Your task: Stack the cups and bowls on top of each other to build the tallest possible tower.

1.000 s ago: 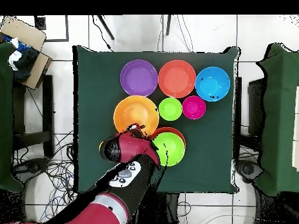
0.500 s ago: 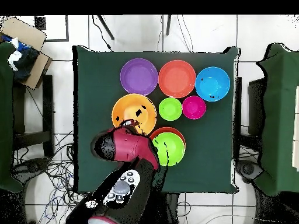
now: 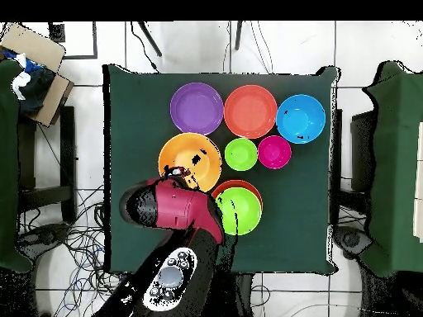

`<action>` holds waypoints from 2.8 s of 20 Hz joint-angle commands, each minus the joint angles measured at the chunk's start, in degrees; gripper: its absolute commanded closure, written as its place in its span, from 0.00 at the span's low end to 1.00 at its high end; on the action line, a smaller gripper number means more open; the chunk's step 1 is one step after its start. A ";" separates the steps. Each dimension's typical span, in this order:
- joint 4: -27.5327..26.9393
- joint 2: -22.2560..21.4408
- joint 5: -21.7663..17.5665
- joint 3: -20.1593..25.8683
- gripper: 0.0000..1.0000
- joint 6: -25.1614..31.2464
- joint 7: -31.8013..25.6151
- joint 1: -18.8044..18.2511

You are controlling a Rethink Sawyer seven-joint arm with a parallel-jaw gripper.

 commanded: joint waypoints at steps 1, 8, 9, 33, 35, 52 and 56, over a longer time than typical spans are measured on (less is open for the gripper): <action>-1.51 4.56 -0.18 6.51 0.00 -1.43 3.62 -0.63; -2.81 8.15 0.06 5.64 0.00 -4.82 5.09 0.37; -3.13 8.95 0.20 5.55 0.00 -5.71 5.39 0.48; -4.76 14.16 2.22 3.93 0.00 -11.85 6.31 1.18; -4.55 14.24 2.25 3.95 0.00 -12.20 6.49 1.30; -0.36 3.84 1.93 5.37 0.00 -0.11 4.31 1.34; 0.21 4.38 1.48 5.24 0.00 -1.46 4.55 1.37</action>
